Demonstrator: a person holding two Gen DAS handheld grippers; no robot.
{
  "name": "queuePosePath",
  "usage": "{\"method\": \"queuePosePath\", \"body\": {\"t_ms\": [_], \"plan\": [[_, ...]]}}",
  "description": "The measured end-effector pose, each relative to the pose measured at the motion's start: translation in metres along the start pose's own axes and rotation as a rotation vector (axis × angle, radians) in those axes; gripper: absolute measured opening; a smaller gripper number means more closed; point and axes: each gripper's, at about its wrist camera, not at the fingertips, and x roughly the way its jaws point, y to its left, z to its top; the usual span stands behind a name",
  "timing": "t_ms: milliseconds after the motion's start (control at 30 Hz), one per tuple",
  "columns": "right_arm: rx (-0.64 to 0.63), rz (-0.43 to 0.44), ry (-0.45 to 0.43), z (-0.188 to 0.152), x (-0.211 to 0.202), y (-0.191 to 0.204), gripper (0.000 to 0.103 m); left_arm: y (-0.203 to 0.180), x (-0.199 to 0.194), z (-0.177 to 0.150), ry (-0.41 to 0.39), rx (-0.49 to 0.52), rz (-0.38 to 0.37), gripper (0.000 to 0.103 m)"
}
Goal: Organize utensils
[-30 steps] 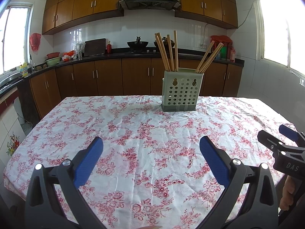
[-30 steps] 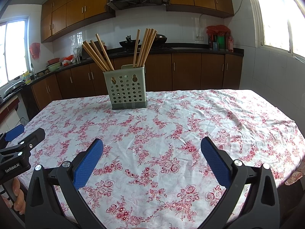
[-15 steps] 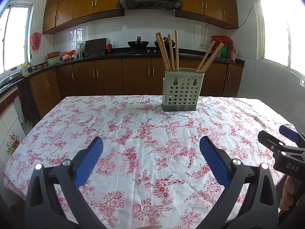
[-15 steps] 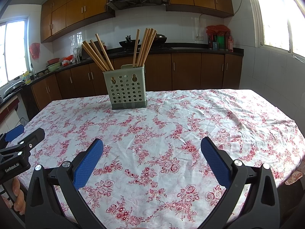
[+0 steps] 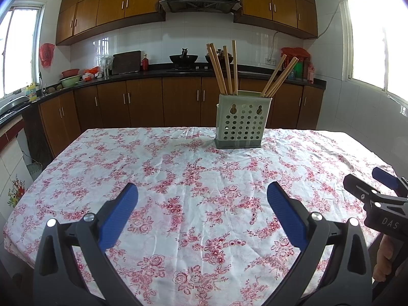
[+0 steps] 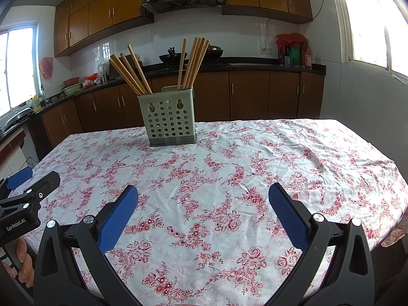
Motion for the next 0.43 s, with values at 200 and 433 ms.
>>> {"method": "queuePosePath", "body": {"t_ms": [200,433], "plan": [[0.000,0.000,-0.001,0.0002,-0.0001,-0.0006,0.101,-0.0010,-0.0013,0.0011,-0.003,-0.003,0.009,0.099],[0.001,0.000,-0.001,-0.0005,0.0003,-0.0008,0.101,-0.0018,-0.0005,0.0016,0.003,-0.008,0.008,0.099]]}}
